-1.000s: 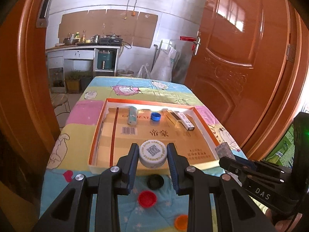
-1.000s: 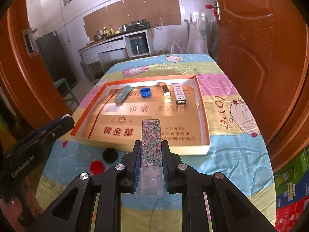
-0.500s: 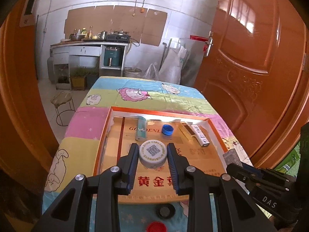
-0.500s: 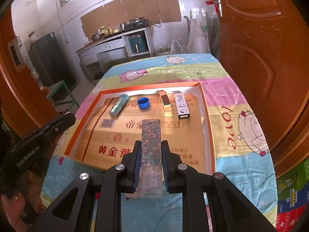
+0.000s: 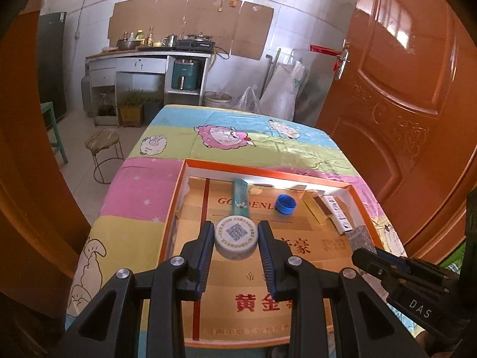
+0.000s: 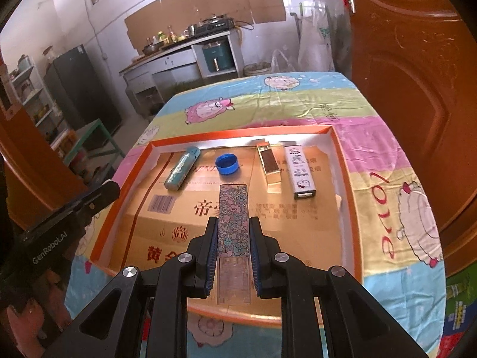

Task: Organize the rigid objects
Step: 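Carry the white jar with the left tool while the right tool carries the clear tube into the tray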

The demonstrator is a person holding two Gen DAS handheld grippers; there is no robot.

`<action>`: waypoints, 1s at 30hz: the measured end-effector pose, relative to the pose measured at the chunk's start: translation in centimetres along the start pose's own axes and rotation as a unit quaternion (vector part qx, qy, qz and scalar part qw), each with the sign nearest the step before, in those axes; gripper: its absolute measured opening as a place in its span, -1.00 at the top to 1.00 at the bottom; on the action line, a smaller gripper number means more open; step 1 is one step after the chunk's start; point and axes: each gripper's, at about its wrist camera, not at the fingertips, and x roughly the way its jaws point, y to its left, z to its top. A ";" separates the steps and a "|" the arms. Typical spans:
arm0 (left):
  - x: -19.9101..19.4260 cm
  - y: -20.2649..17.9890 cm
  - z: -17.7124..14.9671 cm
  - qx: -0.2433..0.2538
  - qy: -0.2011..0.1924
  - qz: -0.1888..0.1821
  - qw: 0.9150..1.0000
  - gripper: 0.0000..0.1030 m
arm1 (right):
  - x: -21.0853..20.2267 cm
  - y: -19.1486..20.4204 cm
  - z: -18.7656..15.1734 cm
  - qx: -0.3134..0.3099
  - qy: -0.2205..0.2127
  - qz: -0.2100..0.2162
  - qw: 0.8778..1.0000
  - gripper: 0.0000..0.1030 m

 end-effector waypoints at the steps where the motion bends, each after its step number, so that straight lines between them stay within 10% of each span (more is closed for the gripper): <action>1: 0.3 0.1 0.1 0.000 0.002 0.002 1.000 0.41 | 0.3 0.1 0.2 0.000 0.001 0.001 1.000 0.61; 30: 6.7 2.1 0.5 -0.002 0.058 0.044 0.997 0.41 | 7.4 2.0 1.9 -0.027 0.039 0.027 0.999 0.61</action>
